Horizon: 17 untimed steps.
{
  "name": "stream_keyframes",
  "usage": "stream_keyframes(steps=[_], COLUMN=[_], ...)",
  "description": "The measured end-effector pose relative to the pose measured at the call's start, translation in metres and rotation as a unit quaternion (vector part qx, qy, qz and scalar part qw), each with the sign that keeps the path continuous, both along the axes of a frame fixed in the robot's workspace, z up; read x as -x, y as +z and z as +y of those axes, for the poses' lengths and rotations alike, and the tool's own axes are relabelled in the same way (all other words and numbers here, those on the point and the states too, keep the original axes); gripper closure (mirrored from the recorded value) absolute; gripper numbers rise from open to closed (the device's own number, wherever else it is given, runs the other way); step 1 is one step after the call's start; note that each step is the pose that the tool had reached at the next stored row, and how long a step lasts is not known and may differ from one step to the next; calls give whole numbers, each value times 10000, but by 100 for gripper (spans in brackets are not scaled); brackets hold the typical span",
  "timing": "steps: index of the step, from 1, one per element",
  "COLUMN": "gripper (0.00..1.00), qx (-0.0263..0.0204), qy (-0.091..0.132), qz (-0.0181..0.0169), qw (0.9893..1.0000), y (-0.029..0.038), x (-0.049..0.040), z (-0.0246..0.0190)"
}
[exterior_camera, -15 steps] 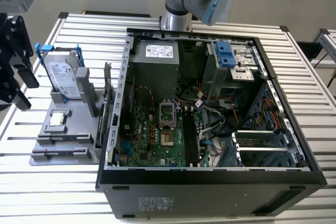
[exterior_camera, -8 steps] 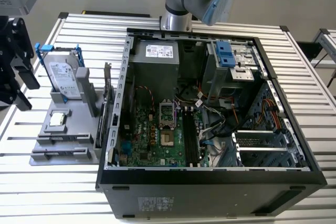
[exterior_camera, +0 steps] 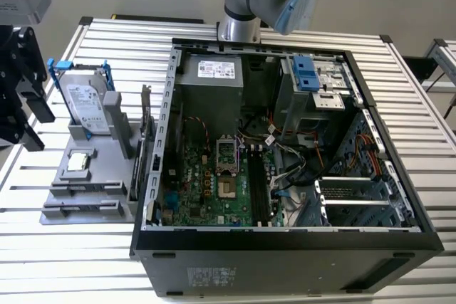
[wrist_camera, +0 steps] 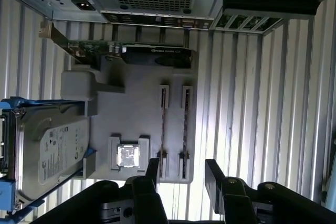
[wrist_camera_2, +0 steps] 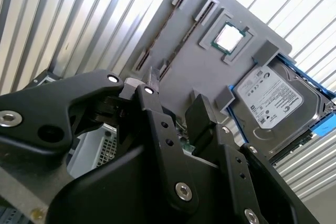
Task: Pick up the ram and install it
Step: 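Pick up the ram and move it above insertion slot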
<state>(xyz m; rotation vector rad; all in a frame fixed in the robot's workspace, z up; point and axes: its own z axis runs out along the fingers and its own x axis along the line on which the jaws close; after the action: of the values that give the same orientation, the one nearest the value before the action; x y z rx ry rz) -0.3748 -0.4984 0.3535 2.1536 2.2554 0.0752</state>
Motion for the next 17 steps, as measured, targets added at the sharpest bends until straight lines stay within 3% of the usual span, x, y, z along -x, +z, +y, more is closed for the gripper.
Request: stream_keyframes(steps=[17], gripper=[0], qx=[0], qy=[0], qz=[0], qw=[10000], y=[-65], x=[0], z=[0])
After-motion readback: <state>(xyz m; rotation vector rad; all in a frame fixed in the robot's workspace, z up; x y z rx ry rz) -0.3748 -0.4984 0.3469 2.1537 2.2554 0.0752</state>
